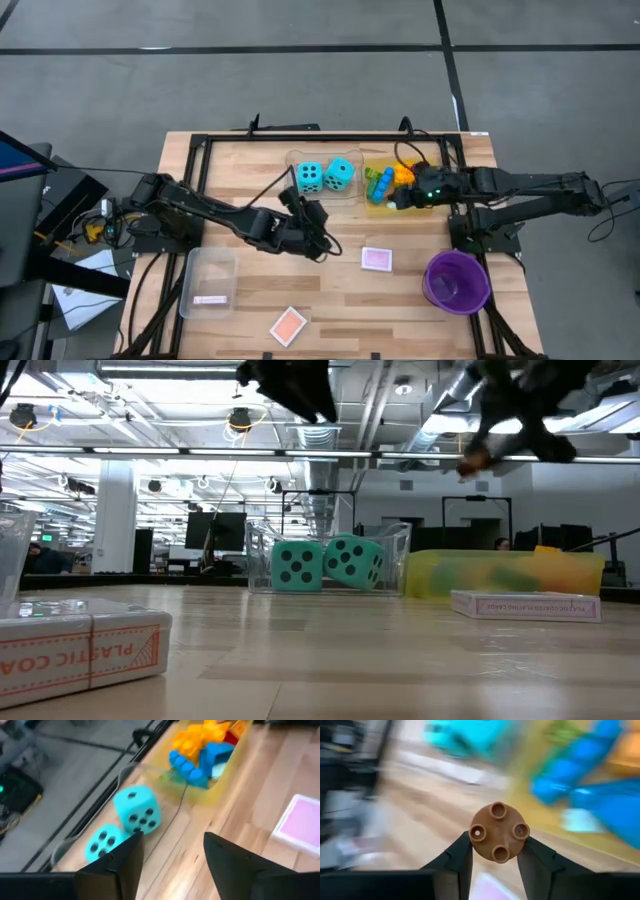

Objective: Pick & Place Toys
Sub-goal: Put the brown game piece into the yellow bin

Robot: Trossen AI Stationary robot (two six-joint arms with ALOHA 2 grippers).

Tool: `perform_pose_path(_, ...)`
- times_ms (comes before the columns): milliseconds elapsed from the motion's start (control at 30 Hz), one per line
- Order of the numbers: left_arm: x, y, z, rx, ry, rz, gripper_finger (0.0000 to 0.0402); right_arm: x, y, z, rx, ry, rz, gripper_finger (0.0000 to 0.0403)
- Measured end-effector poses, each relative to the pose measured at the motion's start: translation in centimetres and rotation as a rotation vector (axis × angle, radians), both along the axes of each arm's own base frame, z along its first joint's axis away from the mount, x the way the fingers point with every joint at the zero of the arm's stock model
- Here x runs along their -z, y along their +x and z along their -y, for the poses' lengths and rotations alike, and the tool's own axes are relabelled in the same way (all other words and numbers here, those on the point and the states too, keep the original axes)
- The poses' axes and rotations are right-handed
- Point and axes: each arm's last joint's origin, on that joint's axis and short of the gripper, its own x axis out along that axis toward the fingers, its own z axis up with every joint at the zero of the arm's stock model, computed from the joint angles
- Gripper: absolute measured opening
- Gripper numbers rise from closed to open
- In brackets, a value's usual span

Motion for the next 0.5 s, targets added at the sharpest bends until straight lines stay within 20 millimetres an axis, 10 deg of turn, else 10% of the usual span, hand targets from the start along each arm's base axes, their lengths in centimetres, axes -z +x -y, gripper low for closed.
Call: perform_pose_path(500, -1.8, -1.4, -0.4, -0.008, -0.048, 0.038, 0.0139, 3.4, 1.0, 7.3, 0.126, 0.005, -0.257, 0.0122)
